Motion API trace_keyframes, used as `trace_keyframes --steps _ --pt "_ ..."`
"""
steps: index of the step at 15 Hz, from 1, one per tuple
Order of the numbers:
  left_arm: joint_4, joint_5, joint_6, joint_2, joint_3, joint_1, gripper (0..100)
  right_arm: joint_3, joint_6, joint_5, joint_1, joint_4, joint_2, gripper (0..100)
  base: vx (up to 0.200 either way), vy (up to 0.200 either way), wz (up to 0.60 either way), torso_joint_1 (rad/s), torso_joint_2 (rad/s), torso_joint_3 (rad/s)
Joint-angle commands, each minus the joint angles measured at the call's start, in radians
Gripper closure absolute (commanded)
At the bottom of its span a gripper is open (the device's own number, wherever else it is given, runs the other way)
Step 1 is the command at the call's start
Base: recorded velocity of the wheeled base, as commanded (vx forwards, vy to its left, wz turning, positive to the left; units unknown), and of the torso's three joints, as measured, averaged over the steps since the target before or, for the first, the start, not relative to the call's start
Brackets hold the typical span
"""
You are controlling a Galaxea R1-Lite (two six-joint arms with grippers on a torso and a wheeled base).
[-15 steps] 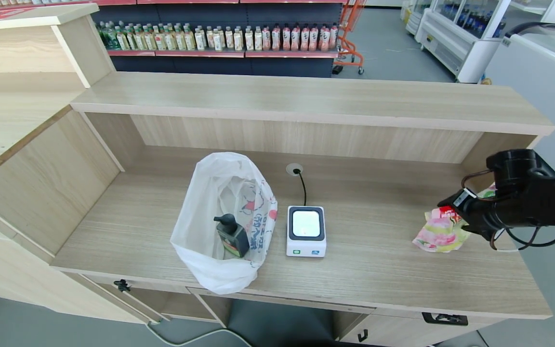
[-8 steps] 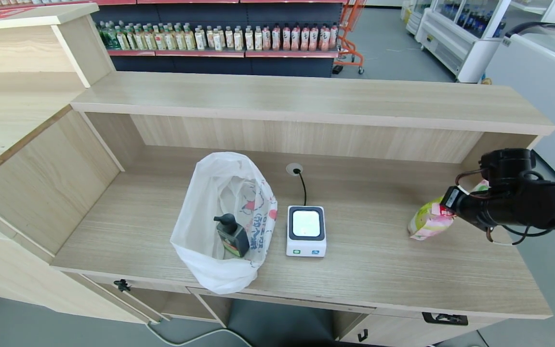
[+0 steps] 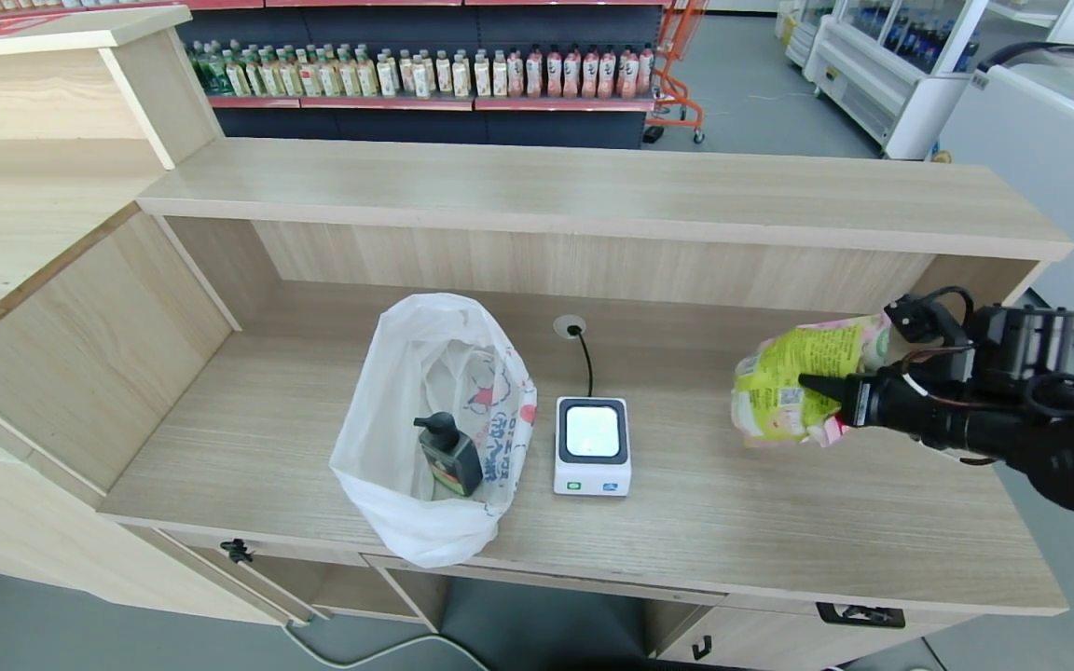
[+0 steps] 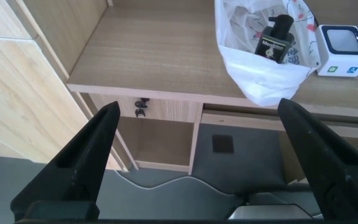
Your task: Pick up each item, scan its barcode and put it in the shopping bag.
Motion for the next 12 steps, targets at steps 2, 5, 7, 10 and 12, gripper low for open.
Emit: trace_keyframes --steps 2,5,7,10,12 --pt "0.000 0.000 0.000 0.000 0.000 0.000 0 0.158 -0.168 0.248 0.015 -0.100 -0.124 100 0.000 0.000 0.00 0.000 0.00 0.000" --pt "0.000 0.000 0.000 0.000 0.000 0.000 0 0.208 -0.172 0.452 0.072 -0.092 -0.266 100 0.000 0.000 0.00 0.000 0.00 0.000" --pt "0.000 0.000 0.000 0.000 0.000 0.000 0 0.271 -0.161 0.534 0.116 -0.088 -0.347 100 0.000 0.000 0.00 0.000 0.00 0.000" --pt "0.000 0.000 0.000 0.000 0.000 0.000 0 0.329 -0.172 0.552 0.168 -0.091 -0.381 100 0.000 0.000 0.00 0.000 0.00 0.000" --pt "0.000 0.000 0.000 0.000 0.000 0.000 0 0.357 -0.247 0.550 0.254 -0.091 -0.374 100 0.000 0.000 0.00 0.000 0.00 0.000"
